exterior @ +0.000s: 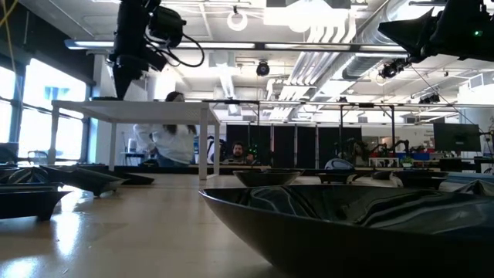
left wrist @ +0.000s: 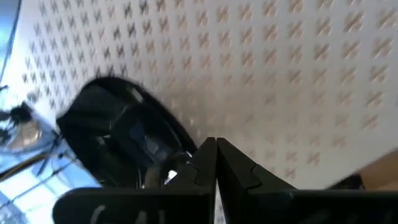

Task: Pick & Place Mini shaped plates
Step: Put the black leaf shaped plate on the shelf, then put the black drop shaped plate on the shelf

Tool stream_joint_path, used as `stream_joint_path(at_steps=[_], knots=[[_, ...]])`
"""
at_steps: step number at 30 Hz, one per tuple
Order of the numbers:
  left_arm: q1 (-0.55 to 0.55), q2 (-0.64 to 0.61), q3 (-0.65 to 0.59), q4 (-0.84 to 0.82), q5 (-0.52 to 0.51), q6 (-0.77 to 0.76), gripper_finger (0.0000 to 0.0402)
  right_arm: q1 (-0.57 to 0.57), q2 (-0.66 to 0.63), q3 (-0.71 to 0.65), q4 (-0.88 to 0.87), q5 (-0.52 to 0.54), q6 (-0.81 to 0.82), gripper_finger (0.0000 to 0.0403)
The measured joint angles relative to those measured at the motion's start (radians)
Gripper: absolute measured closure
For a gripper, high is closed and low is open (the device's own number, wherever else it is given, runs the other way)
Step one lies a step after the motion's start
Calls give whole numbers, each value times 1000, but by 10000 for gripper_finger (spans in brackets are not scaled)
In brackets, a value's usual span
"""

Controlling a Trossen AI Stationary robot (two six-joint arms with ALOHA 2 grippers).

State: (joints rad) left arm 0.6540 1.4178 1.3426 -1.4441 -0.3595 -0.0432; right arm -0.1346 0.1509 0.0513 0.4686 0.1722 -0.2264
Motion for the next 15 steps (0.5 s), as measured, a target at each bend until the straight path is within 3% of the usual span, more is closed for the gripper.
stream_joint_path(at_steps=[7,11,15], knots=[[0,-56,0,-43,-21,-36,401,0,0,0,0,0,0,403],[-1,-116,0,-38,35,-95,401,0,0,0,0,0,3,403],[-49,-239,-40,114,54,-123,401,0,0,0,-8,0,20,403]])
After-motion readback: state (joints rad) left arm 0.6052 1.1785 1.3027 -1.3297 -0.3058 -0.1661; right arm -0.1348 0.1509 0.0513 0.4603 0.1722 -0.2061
